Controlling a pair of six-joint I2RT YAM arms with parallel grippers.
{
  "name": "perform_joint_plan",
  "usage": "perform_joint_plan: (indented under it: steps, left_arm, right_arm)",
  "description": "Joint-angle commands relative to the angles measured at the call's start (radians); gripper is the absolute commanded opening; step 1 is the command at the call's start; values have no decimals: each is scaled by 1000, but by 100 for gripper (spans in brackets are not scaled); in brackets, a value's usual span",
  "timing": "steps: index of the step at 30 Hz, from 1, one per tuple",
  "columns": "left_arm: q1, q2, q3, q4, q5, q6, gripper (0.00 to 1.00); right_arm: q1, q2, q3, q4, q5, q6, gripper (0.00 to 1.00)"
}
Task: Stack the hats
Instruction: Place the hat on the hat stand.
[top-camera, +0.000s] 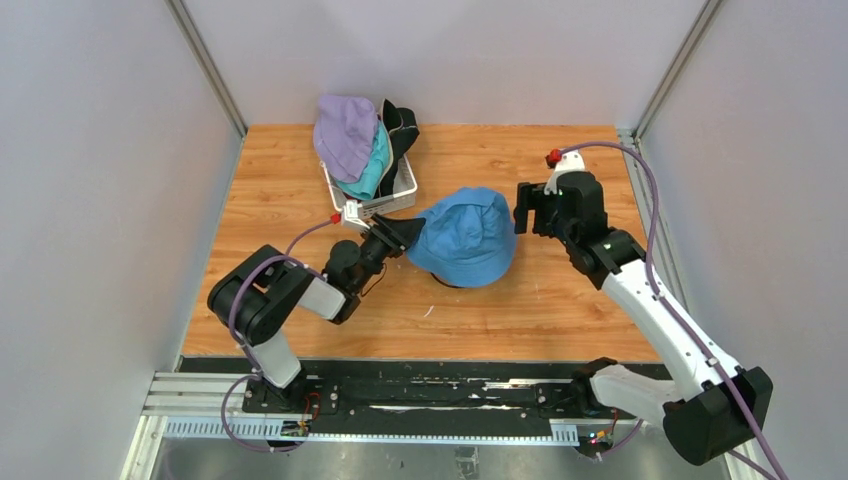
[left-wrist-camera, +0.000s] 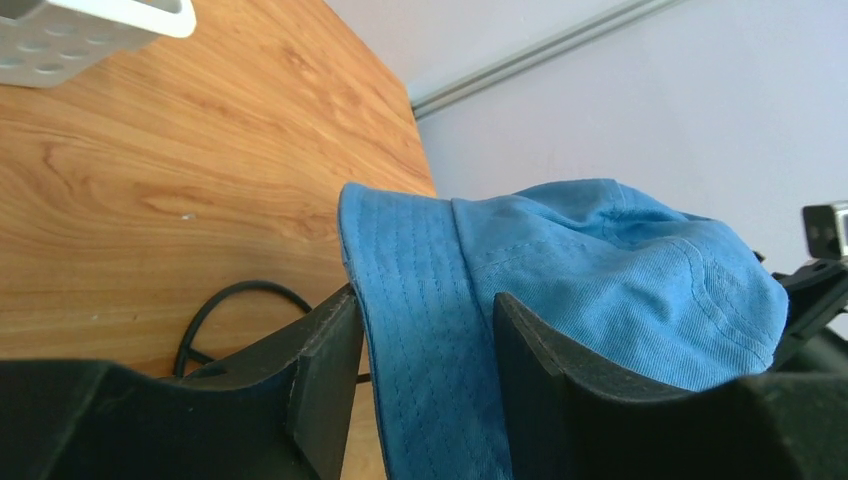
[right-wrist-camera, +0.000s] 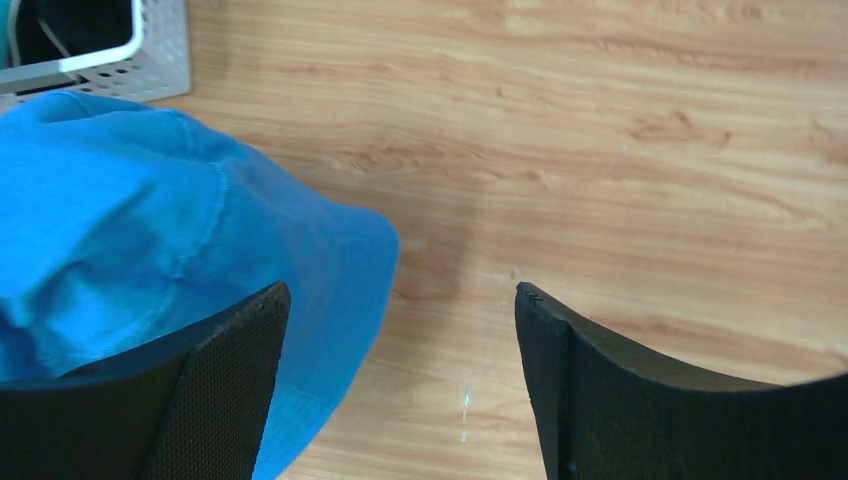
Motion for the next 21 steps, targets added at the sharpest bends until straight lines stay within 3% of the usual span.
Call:
perform_joint_plan:
  steps: [1, 14, 21]
  left_arm:
    - [18, 54, 57, 34, 87, -15, 52]
    - [65, 115, 97, 53, 161, -55, 48]
    - [65, 140, 23, 129, 171, -81, 48]
  right_arm:
    - [-56, -54, -61, -13, -24, 59, 82]
    - [-57, -129, -186, -23, -83, 85, 82]
    - [-69, -141, -204, -17, -85, 110, 82]
